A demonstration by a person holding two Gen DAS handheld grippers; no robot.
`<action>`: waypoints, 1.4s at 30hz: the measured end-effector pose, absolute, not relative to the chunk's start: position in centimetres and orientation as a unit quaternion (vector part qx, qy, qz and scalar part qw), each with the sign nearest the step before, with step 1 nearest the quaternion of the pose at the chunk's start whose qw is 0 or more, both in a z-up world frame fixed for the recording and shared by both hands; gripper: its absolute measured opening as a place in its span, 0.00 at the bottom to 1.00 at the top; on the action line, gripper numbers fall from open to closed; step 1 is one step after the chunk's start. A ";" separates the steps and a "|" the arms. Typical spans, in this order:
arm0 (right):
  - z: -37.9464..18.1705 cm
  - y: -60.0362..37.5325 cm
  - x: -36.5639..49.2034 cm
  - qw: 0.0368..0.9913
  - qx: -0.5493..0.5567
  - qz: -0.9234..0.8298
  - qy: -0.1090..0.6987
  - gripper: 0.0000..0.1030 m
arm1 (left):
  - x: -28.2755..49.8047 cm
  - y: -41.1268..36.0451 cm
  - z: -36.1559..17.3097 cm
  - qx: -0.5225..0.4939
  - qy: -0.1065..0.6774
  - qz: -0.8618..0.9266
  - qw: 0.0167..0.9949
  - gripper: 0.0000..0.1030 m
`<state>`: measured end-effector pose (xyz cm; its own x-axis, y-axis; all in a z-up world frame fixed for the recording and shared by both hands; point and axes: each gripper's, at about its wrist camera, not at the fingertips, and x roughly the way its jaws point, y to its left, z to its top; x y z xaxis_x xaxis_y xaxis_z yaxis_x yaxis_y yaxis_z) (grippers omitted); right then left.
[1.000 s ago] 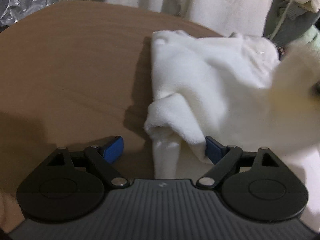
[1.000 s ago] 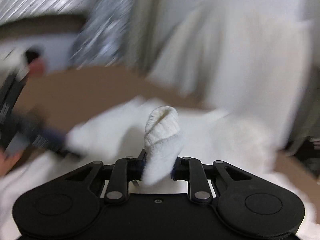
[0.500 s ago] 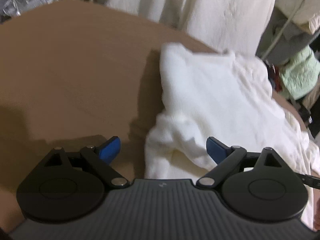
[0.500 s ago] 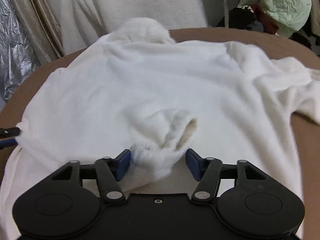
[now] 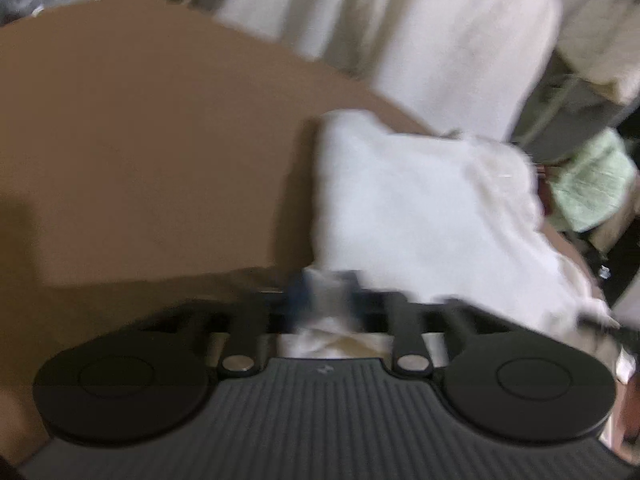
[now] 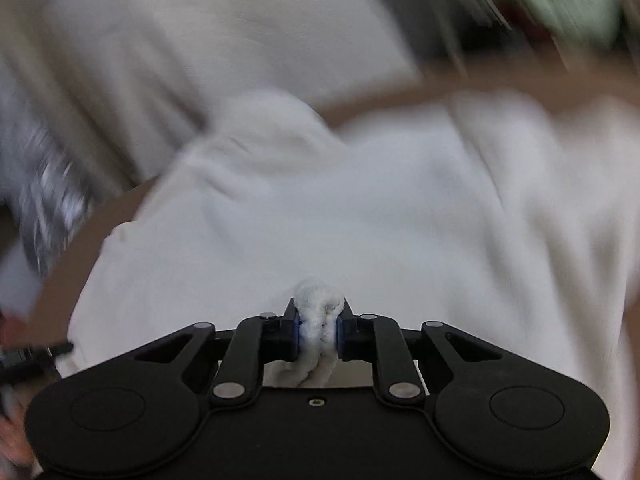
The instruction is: Fold clothes
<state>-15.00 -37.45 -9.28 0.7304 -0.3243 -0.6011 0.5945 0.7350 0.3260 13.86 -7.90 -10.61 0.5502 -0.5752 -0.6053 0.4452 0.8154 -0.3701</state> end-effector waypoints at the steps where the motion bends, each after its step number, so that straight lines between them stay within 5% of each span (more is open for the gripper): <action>1: -7.3 -37.1 -13.9 0.909 0.215 -0.249 0.255 0.19 | 13.3 -8.2 -10.0 -0.075 0.362 -0.295 0.881 0.14; 5: -0.3 -36.9 -12.4 0.949 0.106 -0.241 0.176 0.18 | 11.6 -9.1 -8.2 -0.046 0.331 -0.314 0.889 0.16; 7: 1.5 -37.4 -12.4 0.952 0.066 -0.257 0.152 0.18 | 11.8 -9.6 -8.8 -0.050 0.361 -0.322 0.874 0.41; 13: -8.3 -43.4 -8.6 0.880 0.048 -0.325 0.342 0.18 | 13.1 -11.3 -12.2 -0.041 0.452 -0.312 0.835 0.50; 18: -10.7 -43.0 -7.3 0.877 0.061 -0.334 0.339 0.20 | 12.6 -11.9 -11.4 -0.016 0.434 -0.310 0.846 0.59; 24: -9.4 -42.5 -7.0 0.886 0.051 -0.321 0.332 0.21 | 11.1 -13.4 -11.6 0.041 0.425 -0.327 0.843 0.59; 26: -8.9 -42.3 -7.3 0.893 0.055 -0.311 0.320 0.21 | 10.4 -14.4 -11.6 0.088 0.402 -0.304 0.859 0.48; 27: -8.7 -42.2 -7.5 0.897 0.057 -0.306 0.314 0.21 | 10.2 -14.6 -11.5 0.103 0.391 -0.294 0.866 0.23; 28: -8.4 -42.0 -7.7 0.900 0.060 -0.301 0.309 0.21 | 10.1 -14.7 -11.3 0.108 0.384 -0.291 0.870 0.18; 35: -6.7 -41.2 -8.9 0.923 0.074 -0.266 0.267 0.20 | 10.2 -10.6 -9.7 0.029 0.372 -0.228 0.899 0.15; 42: -9.0 -40.1 -7.6 0.913 0.051 -0.253 0.316 0.19 | 14.1 -7.1 -12.4 -0.109 0.479 -0.205 0.846 0.25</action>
